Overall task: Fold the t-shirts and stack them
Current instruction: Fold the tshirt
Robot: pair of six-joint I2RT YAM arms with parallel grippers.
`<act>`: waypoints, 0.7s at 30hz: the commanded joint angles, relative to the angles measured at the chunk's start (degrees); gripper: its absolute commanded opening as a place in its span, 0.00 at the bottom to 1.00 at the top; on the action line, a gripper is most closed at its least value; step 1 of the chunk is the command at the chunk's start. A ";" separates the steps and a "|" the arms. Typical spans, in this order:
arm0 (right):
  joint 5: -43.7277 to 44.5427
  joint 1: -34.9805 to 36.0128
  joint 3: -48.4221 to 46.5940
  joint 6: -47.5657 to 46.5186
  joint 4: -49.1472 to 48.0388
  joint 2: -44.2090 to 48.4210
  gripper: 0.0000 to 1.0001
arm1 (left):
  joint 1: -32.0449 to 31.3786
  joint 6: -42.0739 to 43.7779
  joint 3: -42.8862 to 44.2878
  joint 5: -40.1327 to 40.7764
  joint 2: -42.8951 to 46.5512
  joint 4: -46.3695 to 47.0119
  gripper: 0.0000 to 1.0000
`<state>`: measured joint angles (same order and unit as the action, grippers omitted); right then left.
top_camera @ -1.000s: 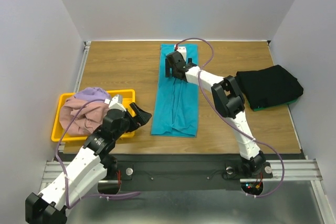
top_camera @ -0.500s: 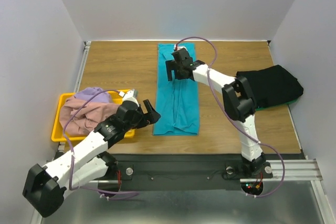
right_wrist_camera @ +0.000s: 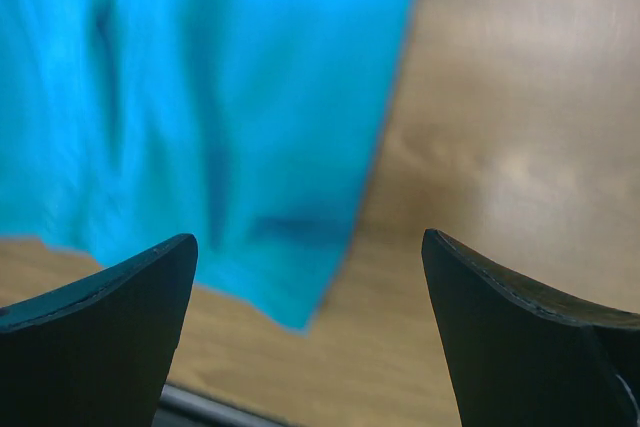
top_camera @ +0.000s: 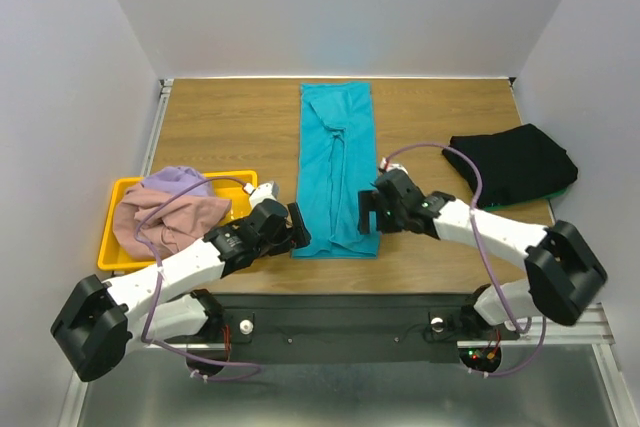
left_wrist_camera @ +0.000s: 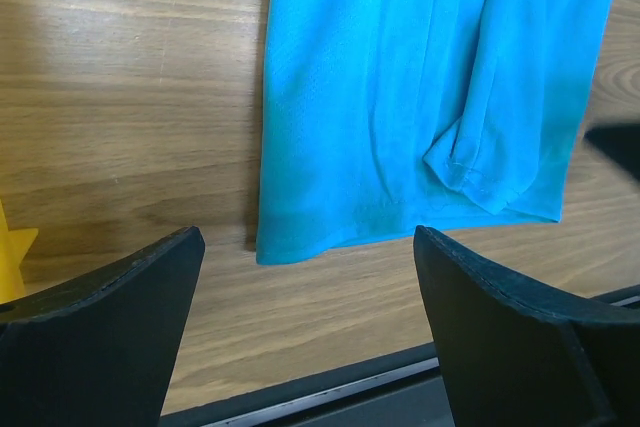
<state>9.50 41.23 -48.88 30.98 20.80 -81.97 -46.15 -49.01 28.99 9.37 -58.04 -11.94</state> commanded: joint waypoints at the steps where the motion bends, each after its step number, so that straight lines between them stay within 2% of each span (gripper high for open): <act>1: -6.94 0.95 8.00 7.51 -1.37 9.62 1.00 | -0.78 -2.14 0.72 2.41 1.44 -0.19 0.99; 4: -12.38 1.04 11.00 8.13 -1.72 10.61 1.00 | -0.87 -2.14 -0.60 1.28 1.35 1.83 0.99; 8: -13.63 1.31 11.70 9.36 -3.13 8.59 0.95 | -0.78 -2.49 -0.87 1.71 0.30 1.84 0.99; 14: -11.17 1.31 10.65 9.97 -4.54 4.55 0.72 | -0.78 -3.19 -2.80 0.30 -1.19 4.12 0.99; 15: -10.64 1.39 10.56 10.24 -4.62 3.76 0.65 | -0.87 -3.19 -2.80 0.22 -1.37 4.30 0.99; 19: -9.94 1.31 11.00 11.20 -4.89 1.82 0.55 | -0.87 -3.54 -3.33 -0.13 -2.07 5.26 0.99; 21: -9.85 1.31 11.35 11.64 -4.98 1.12 0.43 | -0.96 -3.63 -3.68 -0.40 -2.25 5.70 0.99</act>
<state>-1.58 42.09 -37.56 40.99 17.47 -78.98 -46.57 -51.86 26.57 8.99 -60.27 -8.78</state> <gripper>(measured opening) 0.482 0.986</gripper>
